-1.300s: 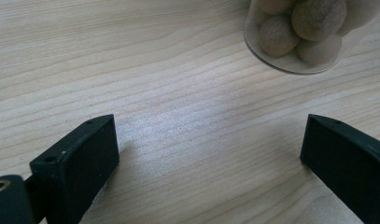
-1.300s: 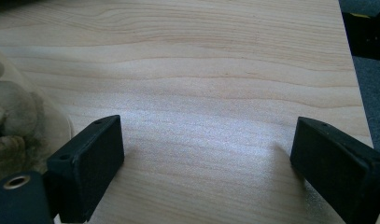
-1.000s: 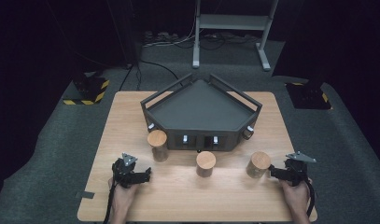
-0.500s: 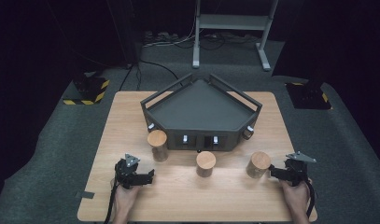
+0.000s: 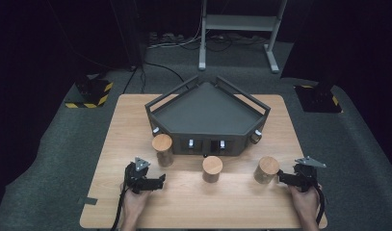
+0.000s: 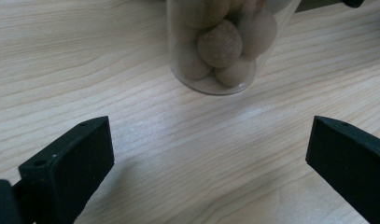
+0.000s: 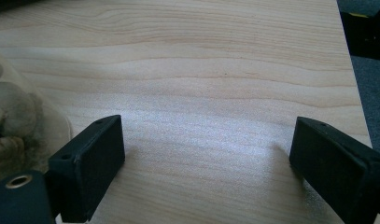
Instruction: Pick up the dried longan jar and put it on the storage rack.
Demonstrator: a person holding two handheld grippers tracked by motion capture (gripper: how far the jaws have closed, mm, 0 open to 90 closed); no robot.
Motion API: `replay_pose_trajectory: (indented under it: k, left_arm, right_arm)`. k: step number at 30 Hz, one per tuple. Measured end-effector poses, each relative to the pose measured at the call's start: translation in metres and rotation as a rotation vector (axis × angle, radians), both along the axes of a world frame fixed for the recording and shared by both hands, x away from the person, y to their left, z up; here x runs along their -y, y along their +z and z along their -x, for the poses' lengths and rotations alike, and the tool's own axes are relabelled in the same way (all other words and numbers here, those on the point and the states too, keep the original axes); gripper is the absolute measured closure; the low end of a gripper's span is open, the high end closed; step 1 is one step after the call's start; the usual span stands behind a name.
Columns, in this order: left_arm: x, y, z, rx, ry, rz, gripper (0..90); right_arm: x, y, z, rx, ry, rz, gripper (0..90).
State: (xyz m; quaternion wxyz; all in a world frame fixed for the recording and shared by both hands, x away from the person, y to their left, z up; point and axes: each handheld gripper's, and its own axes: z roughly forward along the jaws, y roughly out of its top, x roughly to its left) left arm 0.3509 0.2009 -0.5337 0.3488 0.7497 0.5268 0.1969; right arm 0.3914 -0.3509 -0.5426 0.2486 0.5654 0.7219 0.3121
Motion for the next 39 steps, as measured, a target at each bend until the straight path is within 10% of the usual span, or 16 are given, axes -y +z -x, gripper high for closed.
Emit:
replay_pose_trajectory:
  k: [39]
  left_arm:
    - [0.026,0.017,-0.04,0.075,0.021,0.043,5.0]
  right_arm:
    - [0.0,0.0,0.0,-0.001,-0.004,-0.001,10.0]
